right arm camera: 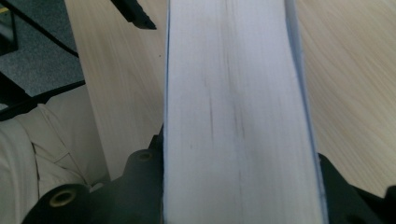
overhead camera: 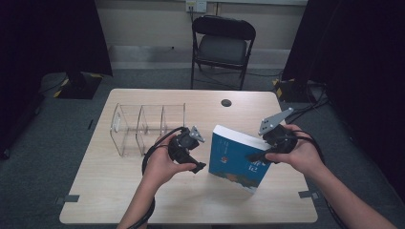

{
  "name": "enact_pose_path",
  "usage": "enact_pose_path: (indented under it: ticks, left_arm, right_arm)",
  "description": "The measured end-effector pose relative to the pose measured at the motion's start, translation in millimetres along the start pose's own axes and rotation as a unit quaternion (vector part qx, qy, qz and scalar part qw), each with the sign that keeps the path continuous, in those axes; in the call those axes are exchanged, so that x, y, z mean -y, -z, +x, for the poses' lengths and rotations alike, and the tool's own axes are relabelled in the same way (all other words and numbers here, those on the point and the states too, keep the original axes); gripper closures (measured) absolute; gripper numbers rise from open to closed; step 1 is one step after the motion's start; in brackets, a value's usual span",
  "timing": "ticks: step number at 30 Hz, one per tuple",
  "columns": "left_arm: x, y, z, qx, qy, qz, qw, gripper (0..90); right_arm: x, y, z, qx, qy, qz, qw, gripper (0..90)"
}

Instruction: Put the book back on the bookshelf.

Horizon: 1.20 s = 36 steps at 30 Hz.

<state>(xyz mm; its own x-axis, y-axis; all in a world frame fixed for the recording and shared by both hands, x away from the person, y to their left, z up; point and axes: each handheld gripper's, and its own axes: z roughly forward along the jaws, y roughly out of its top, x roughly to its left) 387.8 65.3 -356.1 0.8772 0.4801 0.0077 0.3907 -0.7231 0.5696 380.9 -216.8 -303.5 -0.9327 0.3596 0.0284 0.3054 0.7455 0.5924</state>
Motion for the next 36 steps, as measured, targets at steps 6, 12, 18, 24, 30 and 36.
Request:
enact_pose_path:
  ticks: [6, 12, 18, 24, 30, 36]
  left_arm:
    - [-13.3, 2.7, -3.5, 0.02, -0.022, -0.008, 0.9995, 20.9]
    - [-24.7, 4.1, -1.7, 0.028, -0.026, -0.009, 0.9992, 22.1]
    - [-32.8, 4.7, -0.7, 0.029, -0.035, -0.008, 0.9989, 23.8]
    - [-39.7, 4.5, -4.9, 0.033, -0.044, -0.011, 0.9984, 24.1]
    - [-48.4, 3.8, -5.9, 0.035, -0.054, -0.006, 0.9979, 25.4]
    - [-58.7, 5.9, -6.8, 0.04, -0.068, -0.01, 0.9968, 25.9]
  right_arm:
    - [1.6, 0.0, 2.8, -0.003, 0.007, -0.003, 1.0, 60.5]
    - [1.3, -0.1, 1.7, -0.003, 0.01, 0.0, 1.0, 60.2]
    - [1.2, 0.0, 0.8, -0.002, 0.012, 0.001, 0.9999, 59.9]
    - [1.2, -0.2, -1.0, -0.001, 0.017, 0.0, 0.9998, 59.6]
    - [1.0, -0.3, -0.9, 0.0, 0.02, 0.002, 0.9998, 59.2]
    - [0.8, -0.1, -1.6, -0.002, 0.024, 0.004, 0.9997, 58.7]
